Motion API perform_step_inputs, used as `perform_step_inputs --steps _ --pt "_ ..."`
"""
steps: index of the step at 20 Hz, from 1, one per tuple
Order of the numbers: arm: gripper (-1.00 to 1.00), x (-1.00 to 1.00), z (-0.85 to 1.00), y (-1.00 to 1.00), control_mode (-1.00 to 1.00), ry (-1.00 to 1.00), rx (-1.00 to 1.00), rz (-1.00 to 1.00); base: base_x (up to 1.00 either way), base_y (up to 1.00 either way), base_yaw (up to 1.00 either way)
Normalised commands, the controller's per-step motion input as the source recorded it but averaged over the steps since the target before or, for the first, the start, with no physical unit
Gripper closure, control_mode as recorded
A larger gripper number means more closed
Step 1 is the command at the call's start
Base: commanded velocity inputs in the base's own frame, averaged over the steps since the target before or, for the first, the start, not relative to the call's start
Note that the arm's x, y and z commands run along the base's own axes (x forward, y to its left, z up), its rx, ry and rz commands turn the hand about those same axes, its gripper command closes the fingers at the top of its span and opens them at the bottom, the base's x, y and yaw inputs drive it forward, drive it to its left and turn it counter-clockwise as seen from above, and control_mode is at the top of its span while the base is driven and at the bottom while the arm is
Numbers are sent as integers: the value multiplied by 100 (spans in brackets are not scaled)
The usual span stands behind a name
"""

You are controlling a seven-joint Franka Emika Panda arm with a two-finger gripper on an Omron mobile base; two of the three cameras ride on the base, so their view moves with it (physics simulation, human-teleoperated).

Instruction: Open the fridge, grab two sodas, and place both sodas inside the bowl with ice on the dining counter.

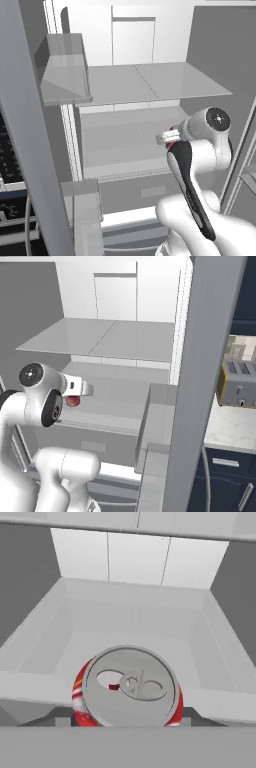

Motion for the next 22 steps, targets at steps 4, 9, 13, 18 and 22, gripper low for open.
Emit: perform_step_inputs --steps 4,9,13,18,22 --pt "100 -96 93 -10 -100 5 10 -13 0 0 0" --pt "100 -87 19 -6 -100 1 4 -6 0 0 0" --pt "100 -85 -35 0 -100 -4 -7 0 0 0 0" --pt "100 -67 -26 0 -100 -1 -4 0 0 0 0" --pt "100 -11 -11 2 -100 1 -5 0 0 0 0"
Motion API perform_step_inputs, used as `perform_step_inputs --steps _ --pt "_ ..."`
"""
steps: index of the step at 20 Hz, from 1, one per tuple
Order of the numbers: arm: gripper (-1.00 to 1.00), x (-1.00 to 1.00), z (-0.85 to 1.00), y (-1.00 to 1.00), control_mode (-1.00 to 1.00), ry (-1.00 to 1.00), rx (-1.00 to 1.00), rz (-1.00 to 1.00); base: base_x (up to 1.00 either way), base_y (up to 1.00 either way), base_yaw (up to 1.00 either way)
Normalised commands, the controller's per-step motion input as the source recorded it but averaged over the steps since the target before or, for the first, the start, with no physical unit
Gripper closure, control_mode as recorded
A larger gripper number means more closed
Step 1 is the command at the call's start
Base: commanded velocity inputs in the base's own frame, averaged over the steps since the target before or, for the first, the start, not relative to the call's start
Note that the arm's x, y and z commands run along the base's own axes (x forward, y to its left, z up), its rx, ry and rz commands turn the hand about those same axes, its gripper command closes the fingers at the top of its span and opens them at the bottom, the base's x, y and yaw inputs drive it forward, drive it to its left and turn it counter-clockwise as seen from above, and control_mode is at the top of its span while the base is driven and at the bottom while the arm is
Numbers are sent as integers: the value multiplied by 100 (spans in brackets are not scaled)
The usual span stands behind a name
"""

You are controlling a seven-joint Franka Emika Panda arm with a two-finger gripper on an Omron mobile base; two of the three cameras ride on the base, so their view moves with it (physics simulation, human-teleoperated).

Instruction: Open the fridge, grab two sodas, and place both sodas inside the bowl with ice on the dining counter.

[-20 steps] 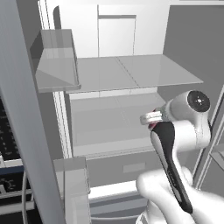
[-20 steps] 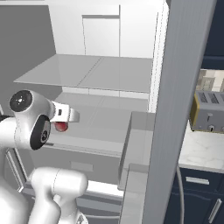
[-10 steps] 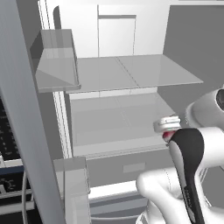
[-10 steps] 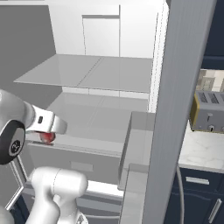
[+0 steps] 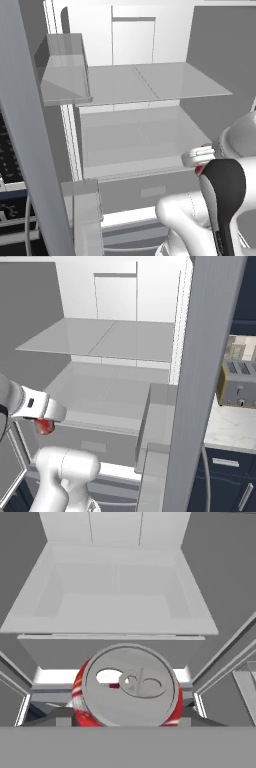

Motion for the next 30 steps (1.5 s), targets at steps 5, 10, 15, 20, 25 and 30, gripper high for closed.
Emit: perform_step_inputs --steps 5,10,15,20,25,30 --pt "100 0 0 0 100 0 0 0 -56 0 -6" --pt "100 0 0 0 100 0 0 0 -84 14 -25" --pt "100 0 0 0 100 0 0 0 -76 48 -38" --pt "100 0 0 0 100 0 0 0 -73 18 -52" --pt "100 0 0 0 100 0 0 0 -55 0 -59" --pt "100 0 0 0 100 0 0 0 -25 -5 -63"
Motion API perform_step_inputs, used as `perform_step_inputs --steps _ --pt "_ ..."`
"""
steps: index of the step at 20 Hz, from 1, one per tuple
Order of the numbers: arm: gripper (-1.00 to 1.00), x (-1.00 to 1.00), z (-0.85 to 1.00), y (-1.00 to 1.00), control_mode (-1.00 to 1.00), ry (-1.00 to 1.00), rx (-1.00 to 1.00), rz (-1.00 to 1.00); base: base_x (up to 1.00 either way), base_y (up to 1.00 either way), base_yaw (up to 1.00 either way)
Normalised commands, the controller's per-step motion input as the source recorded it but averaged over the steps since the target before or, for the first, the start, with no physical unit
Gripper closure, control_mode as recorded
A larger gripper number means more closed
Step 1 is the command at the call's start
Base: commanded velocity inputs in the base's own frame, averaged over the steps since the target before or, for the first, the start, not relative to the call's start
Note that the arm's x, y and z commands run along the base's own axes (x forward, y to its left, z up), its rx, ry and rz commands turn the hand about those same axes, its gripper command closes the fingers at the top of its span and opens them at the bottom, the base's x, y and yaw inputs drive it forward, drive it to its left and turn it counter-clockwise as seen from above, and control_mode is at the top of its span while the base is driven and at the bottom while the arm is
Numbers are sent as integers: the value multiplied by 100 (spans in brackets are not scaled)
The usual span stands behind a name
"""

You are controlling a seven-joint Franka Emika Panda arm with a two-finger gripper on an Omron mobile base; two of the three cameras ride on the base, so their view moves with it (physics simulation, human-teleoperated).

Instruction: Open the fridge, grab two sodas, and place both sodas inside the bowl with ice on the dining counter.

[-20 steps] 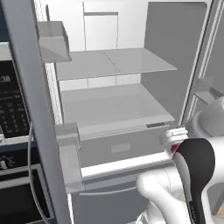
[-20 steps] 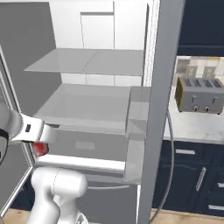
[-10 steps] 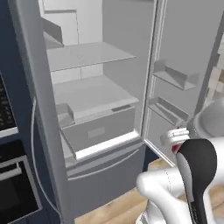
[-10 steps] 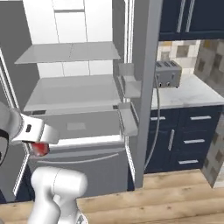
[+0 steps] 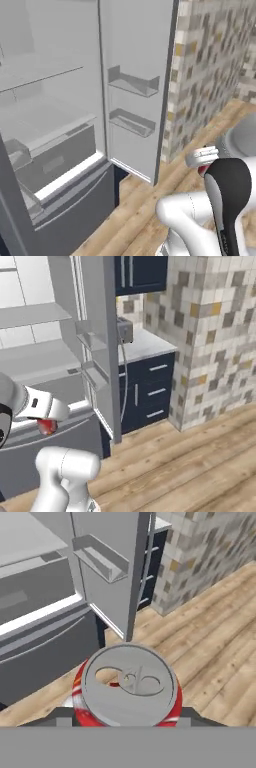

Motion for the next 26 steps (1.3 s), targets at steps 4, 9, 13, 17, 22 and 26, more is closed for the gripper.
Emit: perform_step_inputs --steps 4,9,13,17,22,26 --pt "100 0 0 0 100 0 0 0 2 -21 -63" --pt "100 0 0 0 100 0 0 0 44 -4 -63" --pt "100 0 0 0 100 0 0 0 54 0 -62" --pt "100 0 0 0 100 0 0 0 67 0 -58" --pt "100 0 0 0 100 0 0 0 78 12 -56" --pt "100 0 0 0 100 0 0 0 89 31 -52"
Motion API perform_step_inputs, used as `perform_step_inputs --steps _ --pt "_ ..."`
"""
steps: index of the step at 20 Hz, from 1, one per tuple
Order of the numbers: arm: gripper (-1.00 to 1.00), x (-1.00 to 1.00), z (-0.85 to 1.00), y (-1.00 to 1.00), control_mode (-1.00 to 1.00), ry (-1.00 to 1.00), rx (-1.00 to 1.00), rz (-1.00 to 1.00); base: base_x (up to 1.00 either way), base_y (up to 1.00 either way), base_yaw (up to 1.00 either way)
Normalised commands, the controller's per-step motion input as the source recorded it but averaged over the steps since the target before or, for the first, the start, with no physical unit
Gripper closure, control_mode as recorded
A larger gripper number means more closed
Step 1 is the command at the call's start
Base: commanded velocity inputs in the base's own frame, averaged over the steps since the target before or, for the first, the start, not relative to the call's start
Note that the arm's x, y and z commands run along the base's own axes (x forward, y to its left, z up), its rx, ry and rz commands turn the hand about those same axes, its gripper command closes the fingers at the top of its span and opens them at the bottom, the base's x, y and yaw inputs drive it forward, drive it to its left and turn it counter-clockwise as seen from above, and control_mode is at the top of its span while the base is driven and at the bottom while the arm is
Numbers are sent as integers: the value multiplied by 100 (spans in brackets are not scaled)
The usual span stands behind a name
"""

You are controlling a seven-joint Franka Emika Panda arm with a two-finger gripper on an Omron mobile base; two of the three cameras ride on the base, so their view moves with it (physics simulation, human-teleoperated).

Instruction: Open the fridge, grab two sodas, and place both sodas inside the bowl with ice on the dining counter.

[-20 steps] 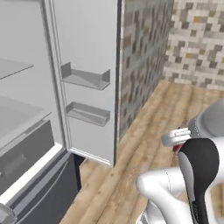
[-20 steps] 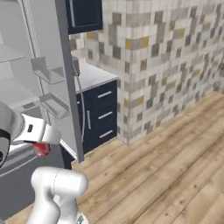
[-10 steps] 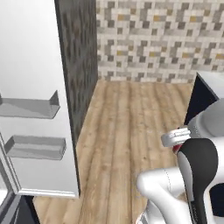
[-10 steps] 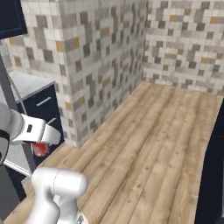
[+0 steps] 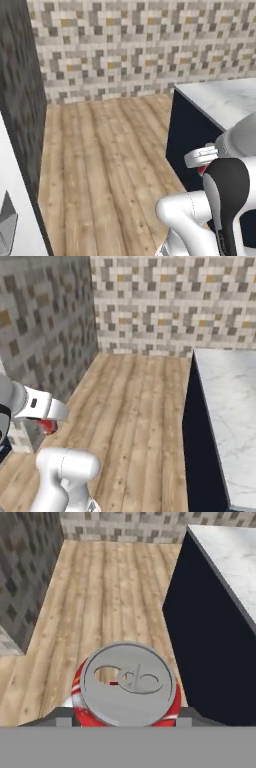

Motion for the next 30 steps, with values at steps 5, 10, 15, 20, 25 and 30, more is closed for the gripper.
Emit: perform_step_inputs --steps 5,10,15,20,25,30 --pt "100 0 0 0 100 0 0 0 91 55 -51" --pt "100 0 0 0 100 0 0 0 92 62 -50" --pt "100 0 0 0 100 0 0 0 89 72 -45" --pt "100 0 0 0 100 0 0 0 88 87 -38" --pt "100 0 0 0 100 0 0 0 89 91 -36" --pt "100 0 0 0 100 0 0 0 82 94 -37"
